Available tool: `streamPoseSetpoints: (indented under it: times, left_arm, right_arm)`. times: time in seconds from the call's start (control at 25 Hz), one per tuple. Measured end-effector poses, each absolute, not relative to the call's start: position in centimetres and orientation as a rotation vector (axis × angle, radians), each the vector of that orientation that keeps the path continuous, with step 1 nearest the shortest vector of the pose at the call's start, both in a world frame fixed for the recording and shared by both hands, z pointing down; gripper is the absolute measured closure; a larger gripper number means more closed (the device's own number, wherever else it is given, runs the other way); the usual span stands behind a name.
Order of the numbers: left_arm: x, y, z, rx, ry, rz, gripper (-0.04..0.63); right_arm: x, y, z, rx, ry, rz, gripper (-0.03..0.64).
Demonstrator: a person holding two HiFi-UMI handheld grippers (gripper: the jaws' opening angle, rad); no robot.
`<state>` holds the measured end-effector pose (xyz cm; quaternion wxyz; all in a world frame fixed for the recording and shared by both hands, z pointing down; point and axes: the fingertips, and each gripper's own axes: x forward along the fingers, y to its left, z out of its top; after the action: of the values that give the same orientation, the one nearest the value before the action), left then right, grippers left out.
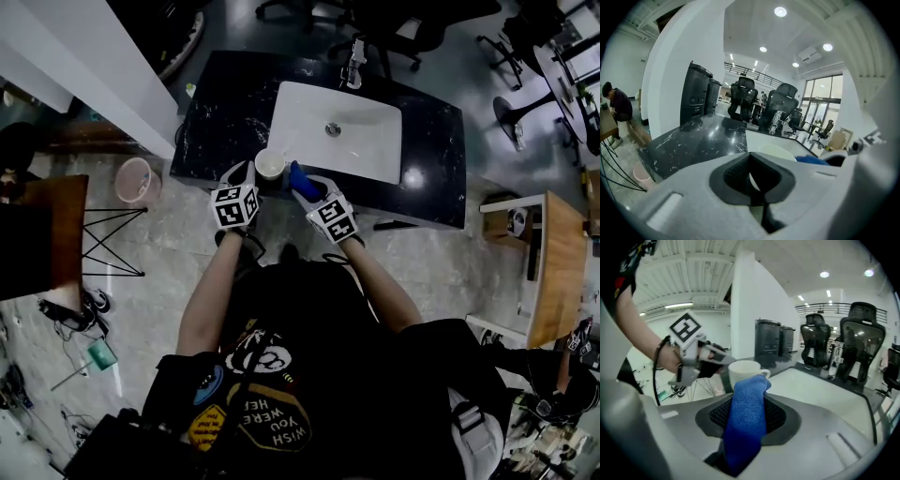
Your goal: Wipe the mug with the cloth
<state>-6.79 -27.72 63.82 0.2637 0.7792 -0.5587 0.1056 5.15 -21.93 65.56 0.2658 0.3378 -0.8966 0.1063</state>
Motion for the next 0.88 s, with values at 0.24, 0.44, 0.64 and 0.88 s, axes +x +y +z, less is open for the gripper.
streamPoseSetpoints:
  times: [0.24, 0.44, 0.64, 0.88]
  left_arm:
    - [-6.9, -27.6, 64.3, 2.058, -1.495, 0.272, 0.592]
    - [-6.7, -27.4, 64.4, 2.085, -1.478, 0.278, 0.592]
    - [-6.5, -27.3, 63.2, 2.125, -1.473, 0.259, 0.592]
    - [-5.6, -27.7, 62.5, 2.169, -1.424, 0.276, 0.592]
  right_arm:
    - [4.7, -26.1, 65.1, 0.914, -2.366, 0.232, 0.472]
    - [0.5, -17.8, 66.9, 0.589, -2.421, 0.130, 0.472]
    - [3.2, -19.5, 66.5, 0.743, -2.403, 0.180, 0.474]
    - [5.3, -26.4, 64.1, 0.968, -2.363, 0.219, 0.473]
